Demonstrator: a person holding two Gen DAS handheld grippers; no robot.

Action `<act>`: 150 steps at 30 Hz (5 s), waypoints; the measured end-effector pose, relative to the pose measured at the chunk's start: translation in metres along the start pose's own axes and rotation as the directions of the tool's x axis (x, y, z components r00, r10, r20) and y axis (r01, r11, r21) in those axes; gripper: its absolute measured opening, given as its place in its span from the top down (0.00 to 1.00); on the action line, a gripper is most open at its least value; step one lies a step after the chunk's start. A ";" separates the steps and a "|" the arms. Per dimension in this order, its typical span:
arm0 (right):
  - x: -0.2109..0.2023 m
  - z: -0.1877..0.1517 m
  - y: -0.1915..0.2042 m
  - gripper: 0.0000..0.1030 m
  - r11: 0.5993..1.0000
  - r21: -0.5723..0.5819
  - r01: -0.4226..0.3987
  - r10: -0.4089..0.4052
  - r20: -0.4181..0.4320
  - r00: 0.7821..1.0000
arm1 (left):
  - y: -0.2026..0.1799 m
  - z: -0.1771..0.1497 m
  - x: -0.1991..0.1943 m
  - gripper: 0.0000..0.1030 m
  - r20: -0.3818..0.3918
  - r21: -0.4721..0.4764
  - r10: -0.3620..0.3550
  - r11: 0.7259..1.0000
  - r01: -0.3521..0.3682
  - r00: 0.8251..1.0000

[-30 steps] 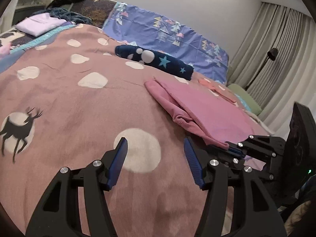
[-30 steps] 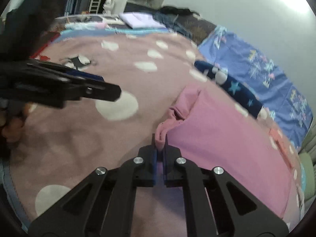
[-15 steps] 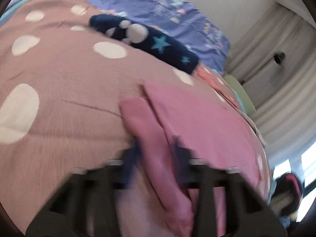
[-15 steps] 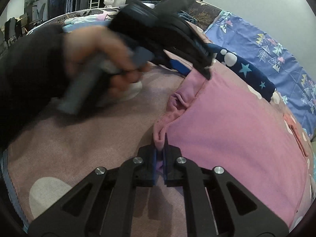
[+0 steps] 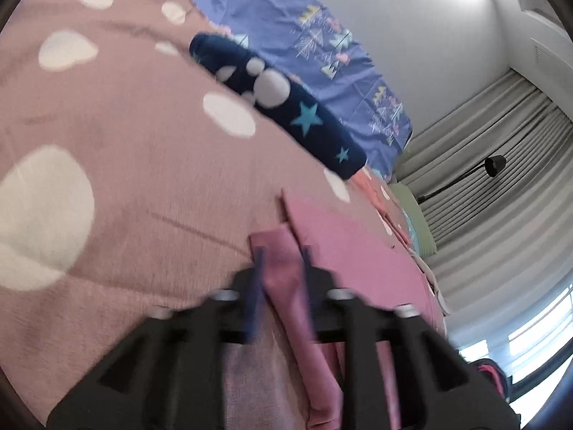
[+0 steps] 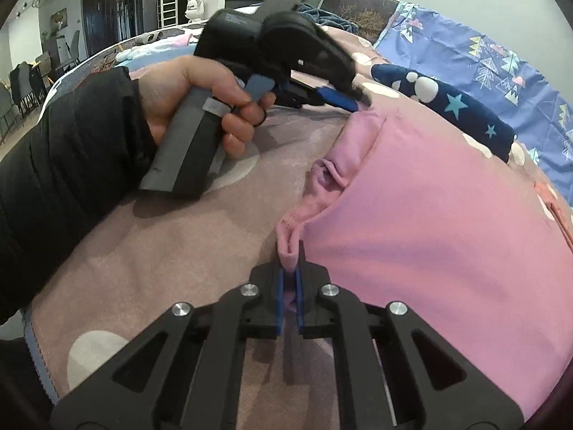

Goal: Fold small clothes

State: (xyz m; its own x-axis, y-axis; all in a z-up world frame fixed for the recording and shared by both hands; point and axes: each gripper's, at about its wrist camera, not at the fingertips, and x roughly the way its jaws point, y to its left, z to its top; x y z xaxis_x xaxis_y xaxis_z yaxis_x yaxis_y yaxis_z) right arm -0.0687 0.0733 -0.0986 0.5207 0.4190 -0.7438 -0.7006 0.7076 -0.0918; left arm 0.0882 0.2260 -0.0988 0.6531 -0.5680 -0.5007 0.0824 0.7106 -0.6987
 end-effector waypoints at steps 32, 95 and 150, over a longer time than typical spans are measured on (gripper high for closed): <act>-0.021 -0.002 0.016 0.94 0.996 -0.082 0.039 -0.029 0.114 0.993 | -0.014 -0.003 0.032 0.97 -0.051 -0.013 -0.018 1.000 0.017 0.999; -0.150 -0.034 -0.126 0.95 0.915 0.401 -0.053 -0.112 0.378 0.919 | -0.191 0.020 0.052 0.94 -0.072 0.274 0.005 0.962 0.015 0.997; -0.221 -0.244 -0.288 0.96 0.490 0.816 -0.307 -0.152 0.427 0.891 | -0.308 -0.265 0.091 0.22 -0.063 0.873 0.445 0.458 -0.166 0.893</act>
State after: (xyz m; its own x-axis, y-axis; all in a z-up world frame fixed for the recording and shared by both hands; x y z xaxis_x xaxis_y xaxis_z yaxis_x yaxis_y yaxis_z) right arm -0.1011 -0.3614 -0.0694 0.7789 0.5089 -0.3665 -0.1053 0.6823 0.7235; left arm -0.0770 -0.1546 -0.0639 0.5725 -0.2176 -0.7905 0.5866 0.7823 0.2095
